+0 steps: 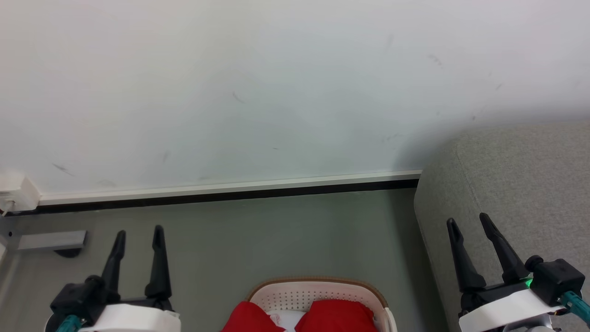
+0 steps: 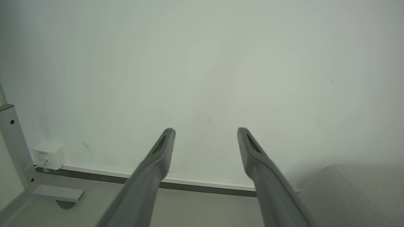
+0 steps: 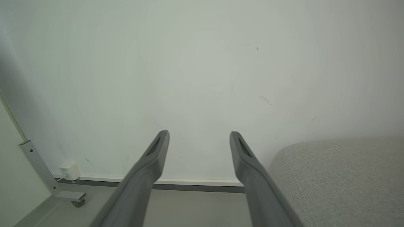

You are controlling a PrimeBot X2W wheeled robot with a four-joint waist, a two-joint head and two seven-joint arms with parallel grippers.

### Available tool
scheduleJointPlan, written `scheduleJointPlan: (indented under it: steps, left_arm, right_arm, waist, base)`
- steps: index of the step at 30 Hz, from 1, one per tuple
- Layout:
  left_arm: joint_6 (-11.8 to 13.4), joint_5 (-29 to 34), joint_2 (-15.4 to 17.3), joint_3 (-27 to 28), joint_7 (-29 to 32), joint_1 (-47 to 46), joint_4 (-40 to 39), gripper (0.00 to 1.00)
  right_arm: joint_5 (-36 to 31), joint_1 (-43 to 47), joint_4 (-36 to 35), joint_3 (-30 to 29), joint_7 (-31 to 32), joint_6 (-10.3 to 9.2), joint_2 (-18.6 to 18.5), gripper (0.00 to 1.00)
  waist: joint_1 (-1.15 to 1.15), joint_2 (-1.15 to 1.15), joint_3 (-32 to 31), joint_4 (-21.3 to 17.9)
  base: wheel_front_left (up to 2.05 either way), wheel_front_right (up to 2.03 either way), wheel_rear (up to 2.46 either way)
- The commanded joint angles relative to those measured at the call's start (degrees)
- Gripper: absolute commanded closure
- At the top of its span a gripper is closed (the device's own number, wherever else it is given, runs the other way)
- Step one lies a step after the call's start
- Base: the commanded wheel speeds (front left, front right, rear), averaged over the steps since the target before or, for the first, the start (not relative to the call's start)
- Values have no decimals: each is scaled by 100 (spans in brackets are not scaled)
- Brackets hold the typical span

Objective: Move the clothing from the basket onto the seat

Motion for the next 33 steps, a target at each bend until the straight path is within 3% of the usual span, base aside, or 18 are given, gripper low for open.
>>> scheduleJointPlan:
  steps: [1,11,33]
  left_arm:
    - [15,88,48,4,-47,-9,-35,0]
    - [60,476,49,-24,-149,28,-86,0]
    - [67,332,47,23,-139,3,-63,0]
  right_arm:
    - [-107,-63,12,21,-53,-11,-51,0]
    - [-441,-81,13,134,-166,-12,-83,0]
    - [-398,-134,-85,-51,-149,-12,-121,0]
  waist:
    - [0,0,0,2]
    - [0,0,-1,5]
    - [0,0,65,-74]
  base:
    - [0,0,0]
    - [0,0,0]
    - [0,0,0]
